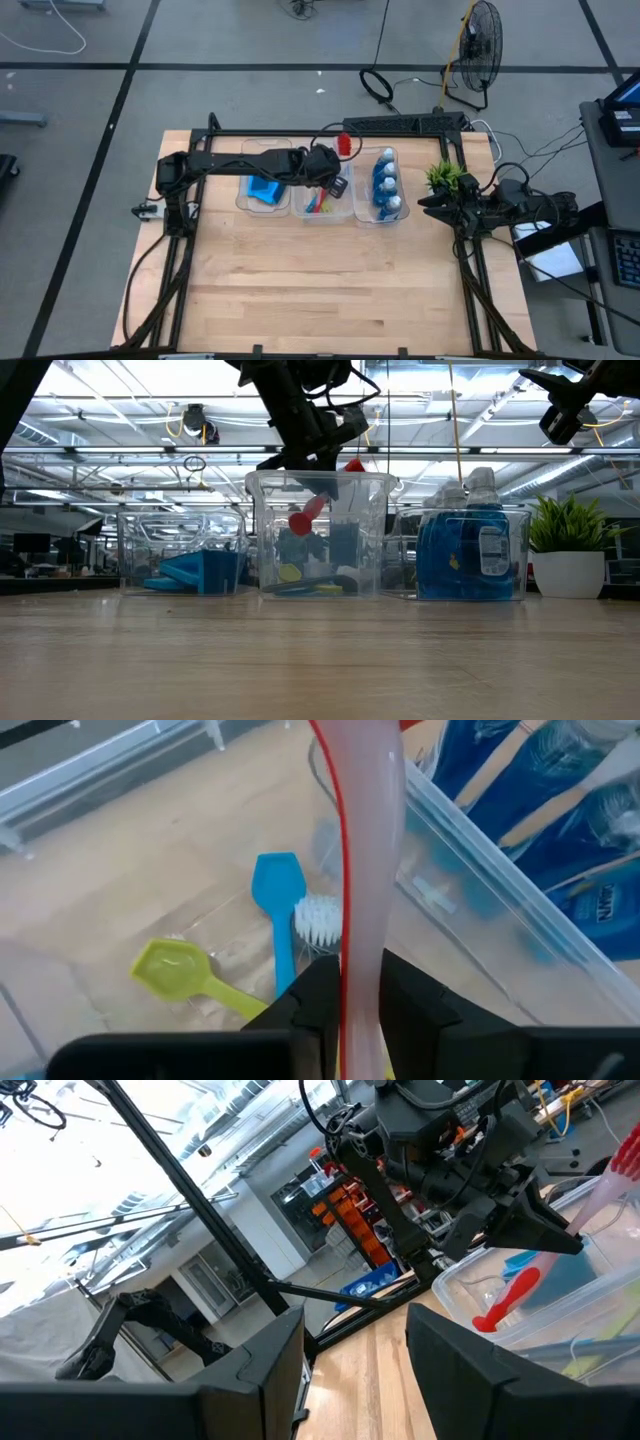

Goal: Pick & Place Kitchen Sink Supplies
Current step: Put the red dish brush into the white bin

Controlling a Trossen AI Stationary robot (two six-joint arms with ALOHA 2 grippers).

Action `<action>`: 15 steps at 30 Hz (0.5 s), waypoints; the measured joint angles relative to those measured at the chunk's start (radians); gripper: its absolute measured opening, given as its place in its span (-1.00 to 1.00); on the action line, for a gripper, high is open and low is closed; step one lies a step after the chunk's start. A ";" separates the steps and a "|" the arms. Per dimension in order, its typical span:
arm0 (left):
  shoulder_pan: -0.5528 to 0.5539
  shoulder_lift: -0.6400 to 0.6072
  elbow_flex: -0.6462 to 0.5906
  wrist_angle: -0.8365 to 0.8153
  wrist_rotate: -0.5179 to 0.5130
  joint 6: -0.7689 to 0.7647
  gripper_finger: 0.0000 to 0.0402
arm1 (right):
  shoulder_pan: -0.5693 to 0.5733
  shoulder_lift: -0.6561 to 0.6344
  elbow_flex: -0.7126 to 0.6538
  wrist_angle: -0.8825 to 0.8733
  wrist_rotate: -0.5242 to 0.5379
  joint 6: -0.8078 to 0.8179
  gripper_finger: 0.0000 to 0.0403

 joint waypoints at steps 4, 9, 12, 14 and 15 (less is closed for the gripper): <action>0.000 0.000 0.000 -0.003 0.005 -0.031 -0.74 | 0.000 0.000 0.000 0.000 0.000 0.000 -0.17; 0.000 0.000 0.000 -0.031 0.005 -0.034 -0.69 | 0.000 0.000 0.000 0.000 0.000 0.000 -0.17; 0.000 0.000 0.000 -0.049 0.005 -0.034 -0.52 | 0.000 0.000 0.000 0.000 0.000 0.000 -0.17; 0.000 0.000 0.000 -0.056 0.005 -0.034 -0.39 | 0.000 0.000 0.000 0.000 0.000 0.000 -0.17; -0.001 0.000 0.000 -0.056 0.006 -0.034 -0.33 | 0.000 0.000 0.000 0.000 0.000 0.000 -0.17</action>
